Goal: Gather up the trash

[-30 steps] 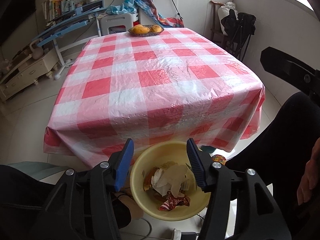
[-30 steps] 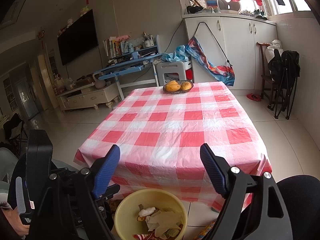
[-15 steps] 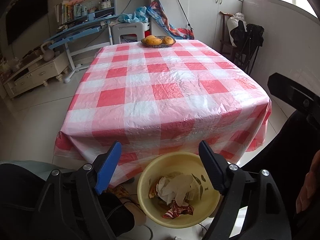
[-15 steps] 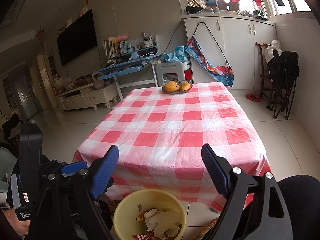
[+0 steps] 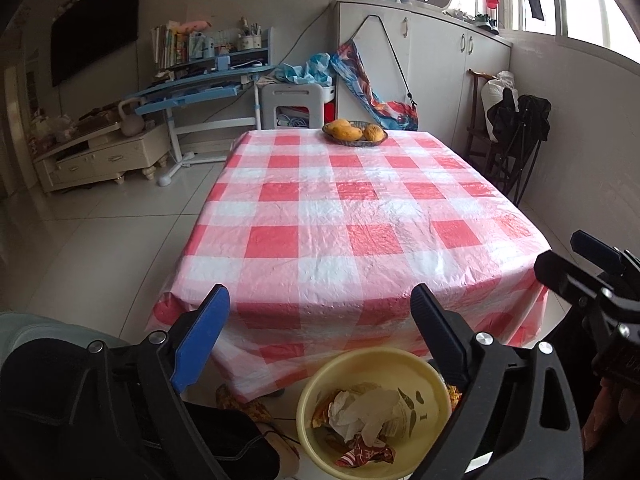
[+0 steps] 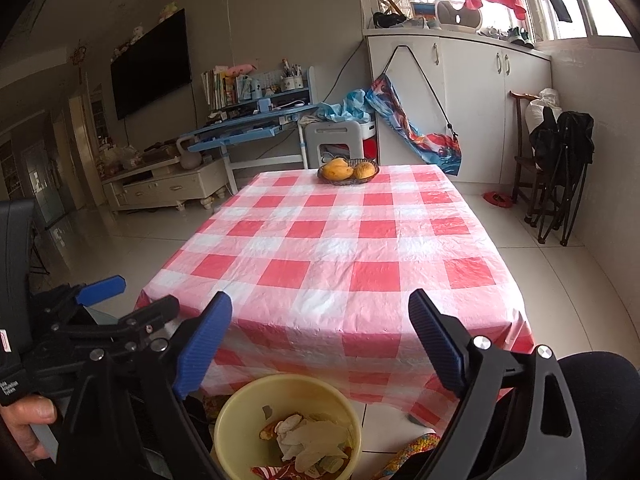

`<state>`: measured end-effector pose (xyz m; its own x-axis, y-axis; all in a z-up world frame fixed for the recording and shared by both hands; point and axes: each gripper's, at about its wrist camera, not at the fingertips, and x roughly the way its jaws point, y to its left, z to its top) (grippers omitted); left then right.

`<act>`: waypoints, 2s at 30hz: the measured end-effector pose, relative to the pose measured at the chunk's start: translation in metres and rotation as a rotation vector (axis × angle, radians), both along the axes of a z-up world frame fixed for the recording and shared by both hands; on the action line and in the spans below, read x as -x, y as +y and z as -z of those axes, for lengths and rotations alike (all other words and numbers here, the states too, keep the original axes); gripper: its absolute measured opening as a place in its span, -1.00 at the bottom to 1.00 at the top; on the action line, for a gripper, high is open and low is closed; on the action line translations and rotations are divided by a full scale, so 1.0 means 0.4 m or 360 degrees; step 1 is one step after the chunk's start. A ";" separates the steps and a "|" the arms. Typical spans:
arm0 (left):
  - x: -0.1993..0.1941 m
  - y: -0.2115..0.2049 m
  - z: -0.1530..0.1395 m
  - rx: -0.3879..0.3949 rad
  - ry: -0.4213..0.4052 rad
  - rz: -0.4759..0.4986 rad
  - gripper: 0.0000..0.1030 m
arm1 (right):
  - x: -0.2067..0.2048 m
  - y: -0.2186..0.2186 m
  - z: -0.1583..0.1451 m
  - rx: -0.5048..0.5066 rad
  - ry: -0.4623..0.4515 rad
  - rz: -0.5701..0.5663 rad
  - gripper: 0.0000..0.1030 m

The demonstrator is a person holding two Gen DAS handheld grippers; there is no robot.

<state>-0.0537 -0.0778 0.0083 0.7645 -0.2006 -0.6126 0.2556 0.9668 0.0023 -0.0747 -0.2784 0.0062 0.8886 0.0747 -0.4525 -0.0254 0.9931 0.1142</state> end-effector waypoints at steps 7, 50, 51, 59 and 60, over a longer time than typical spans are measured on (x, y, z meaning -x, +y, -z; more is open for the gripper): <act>-0.008 0.036 -0.029 0.0059 -0.0045 -0.0070 0.78 | 0.000 0.008 0.003 0.0058 0.0012 0.0020 0.73; -0.013 0.038 -0.050 0.0012 -0.0052 -0.0119 0.86 | -0.002 0.014 0.006 0.0078 0.0036 0.0034 0.79; -0.014 0.039 -0.051 0.0010 -0.0052 -0.0118 0.86 | -0.002 0.014 0.007 0.0079 0.0038 0.0034 0.79; -0.014 0.042 -0.054 0.0015 -0.0048 -0.0135 0.86 | -0.002 0.014 0.007 0.0079 0.0038 0.0034 0.79; -0.015 0.043 -0.054 0.0017 -0.0045 -0.0138 0.86 | -0.002 0.015 0.007 0.0082 0.0039 0.0033 0.79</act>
<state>-0.0476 -0.0605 0.0301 0.7961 -0.1395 -0.5888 0.1711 0.9852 -0.0019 -0.0739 -0.2723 0.0035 0.8784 0.0329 -0.4767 -0.0029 0.9980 0.0636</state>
